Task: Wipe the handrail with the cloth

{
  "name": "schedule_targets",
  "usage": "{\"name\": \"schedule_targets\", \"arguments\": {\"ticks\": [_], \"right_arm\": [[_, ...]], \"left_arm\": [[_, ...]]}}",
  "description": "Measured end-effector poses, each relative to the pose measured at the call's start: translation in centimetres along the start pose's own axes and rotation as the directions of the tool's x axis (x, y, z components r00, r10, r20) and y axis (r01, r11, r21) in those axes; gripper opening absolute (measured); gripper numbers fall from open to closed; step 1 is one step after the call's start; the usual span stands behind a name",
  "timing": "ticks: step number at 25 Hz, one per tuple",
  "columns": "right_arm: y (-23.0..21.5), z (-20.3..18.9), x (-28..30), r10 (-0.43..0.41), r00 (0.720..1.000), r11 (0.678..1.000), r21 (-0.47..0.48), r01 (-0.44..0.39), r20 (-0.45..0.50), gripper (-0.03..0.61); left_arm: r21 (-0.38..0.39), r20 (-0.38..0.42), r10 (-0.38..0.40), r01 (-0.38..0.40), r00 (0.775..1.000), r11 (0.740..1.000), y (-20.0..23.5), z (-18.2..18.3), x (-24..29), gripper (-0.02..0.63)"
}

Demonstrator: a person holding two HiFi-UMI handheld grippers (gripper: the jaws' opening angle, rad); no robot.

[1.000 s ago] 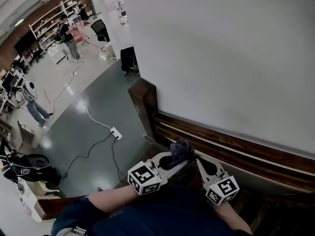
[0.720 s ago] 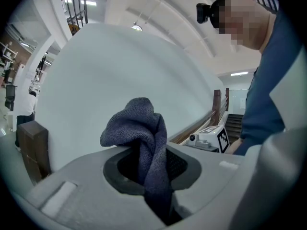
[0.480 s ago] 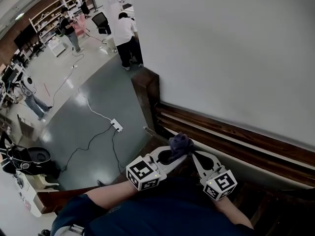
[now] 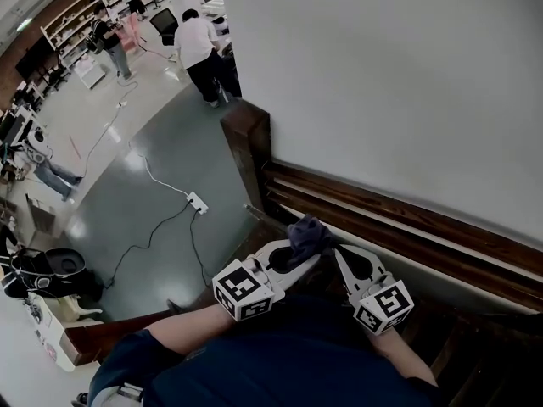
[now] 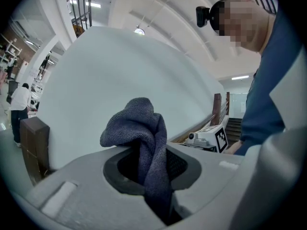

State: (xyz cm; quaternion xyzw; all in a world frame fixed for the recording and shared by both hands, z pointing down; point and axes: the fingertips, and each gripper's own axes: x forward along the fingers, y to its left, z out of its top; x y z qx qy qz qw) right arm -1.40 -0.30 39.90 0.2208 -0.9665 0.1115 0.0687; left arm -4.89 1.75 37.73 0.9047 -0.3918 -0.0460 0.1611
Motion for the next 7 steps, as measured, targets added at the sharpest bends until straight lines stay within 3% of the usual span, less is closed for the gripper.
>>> {"name": "schedule_targets", "arguments": {"ticks": [7], "right_arm": [[0.07, -0.21, 1.16, 0.015, 1.000, 1.000, -0.003, -0.015, -0.012, 0.008]], "left_arm": [[-0.018, 0.003, 0.003, -0.003, 1.000, 1.000, 0.99, -0.12, -0.16, 0.077]]}}
